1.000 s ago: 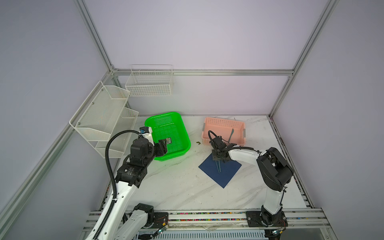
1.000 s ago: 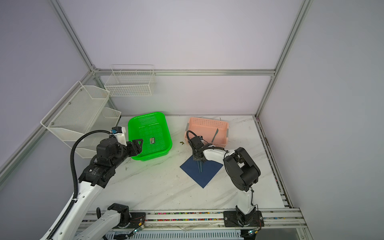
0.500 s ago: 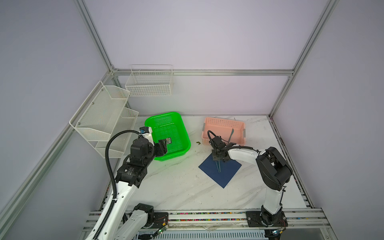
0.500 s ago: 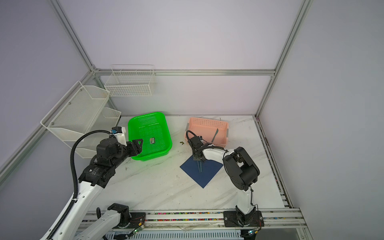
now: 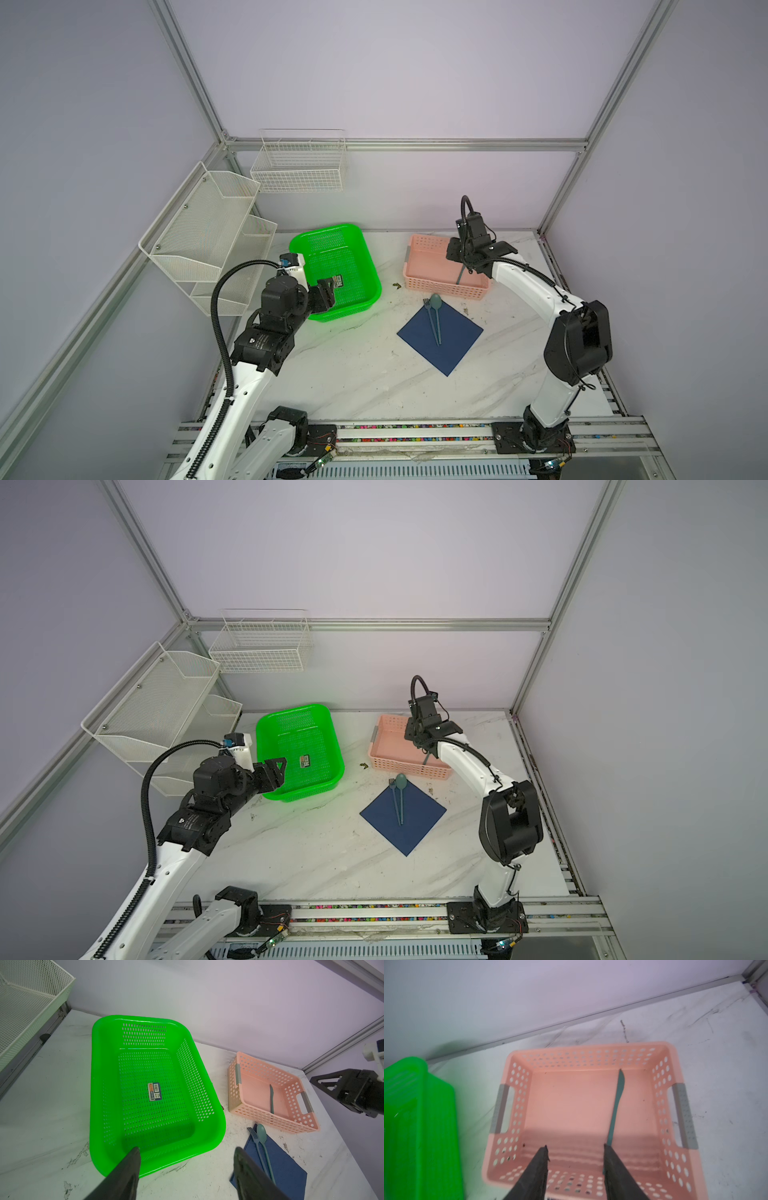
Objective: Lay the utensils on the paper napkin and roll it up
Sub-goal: 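Raise the right gripper and move it into the pink basket over the teal knife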
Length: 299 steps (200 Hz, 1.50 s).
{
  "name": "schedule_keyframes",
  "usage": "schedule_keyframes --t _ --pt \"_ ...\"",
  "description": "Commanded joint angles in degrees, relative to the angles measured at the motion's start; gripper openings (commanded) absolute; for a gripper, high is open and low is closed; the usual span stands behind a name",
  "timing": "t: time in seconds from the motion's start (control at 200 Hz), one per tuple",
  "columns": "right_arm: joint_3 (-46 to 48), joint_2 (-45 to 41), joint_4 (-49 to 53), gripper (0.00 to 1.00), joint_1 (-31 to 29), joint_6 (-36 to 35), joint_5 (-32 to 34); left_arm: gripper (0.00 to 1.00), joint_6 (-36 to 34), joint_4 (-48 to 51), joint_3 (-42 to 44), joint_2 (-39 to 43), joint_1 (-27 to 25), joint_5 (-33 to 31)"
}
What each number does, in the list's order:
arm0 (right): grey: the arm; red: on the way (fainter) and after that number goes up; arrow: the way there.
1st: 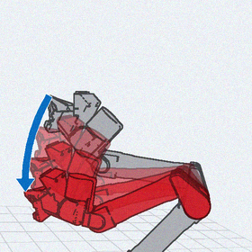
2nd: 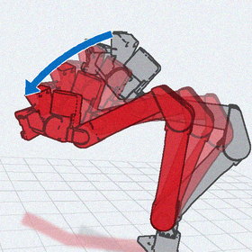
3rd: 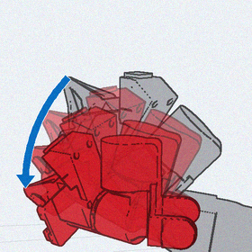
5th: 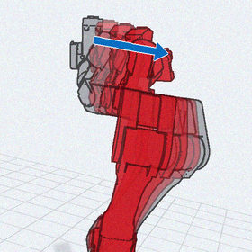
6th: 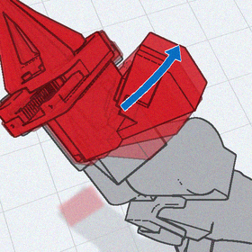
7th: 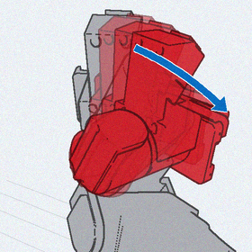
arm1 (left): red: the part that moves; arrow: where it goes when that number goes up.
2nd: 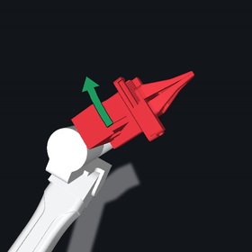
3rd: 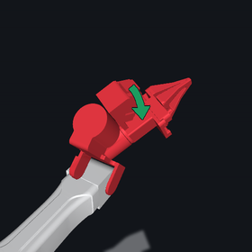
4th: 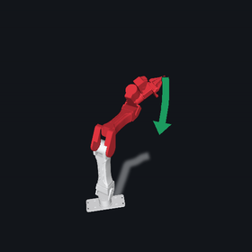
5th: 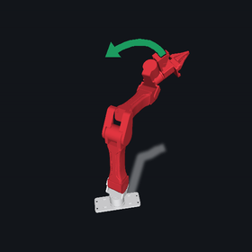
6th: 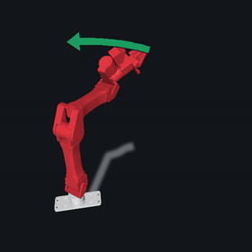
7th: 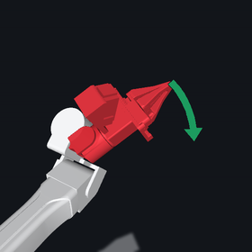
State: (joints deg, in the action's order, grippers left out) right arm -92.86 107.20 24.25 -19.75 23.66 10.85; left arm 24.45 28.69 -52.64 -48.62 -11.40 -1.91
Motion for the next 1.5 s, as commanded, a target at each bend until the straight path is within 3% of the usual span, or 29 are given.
schedule_keyframes --t 0.0,0.2,0.54,0.905,0.995,1.19,1.49 --pt "-4.24 9.39 4.90 0.46 3.66 0.26 -3.34 0.70 -0.36 -1.94 0.12 1.12 -0.23 0.68" --pt "-10.39 18.39 6.65 0.45 5.95 2.23 -5.72 0.70 -0.71 -1.45 0.61 1.91 -0.20 0.18" --pt "-12.65 23.78 7.97 0.45 5.96 1.41 -4.54 0.70 -1.07 -1.24 0.79 2.15 -0.20 -0.86" --pt "-16.75 29.48 12.64 0.35 4.47 -1.81 -0.34 0.70 -1.75 -0.85 1.22 2.96 -0.25 -2.10" --pt "-17.18 30.36 13.19 0.24 3.64 -2.10 0.87 0.70 -1.85 -0.74 1.31 3.18 -0.20 -2.39" --pt "-18.92 31.96 13.84 0.09 2.84 -2.72 -0.44 0.70 -2.08 -0.48 1.28 3.45 -0.20 -2.74" --pt "-24.54 25.05 15.73 0.06 -0.01 -4.54 4.51 0.70 -2.21 -0.36 0.75 3.52 -0.20 -2.71"
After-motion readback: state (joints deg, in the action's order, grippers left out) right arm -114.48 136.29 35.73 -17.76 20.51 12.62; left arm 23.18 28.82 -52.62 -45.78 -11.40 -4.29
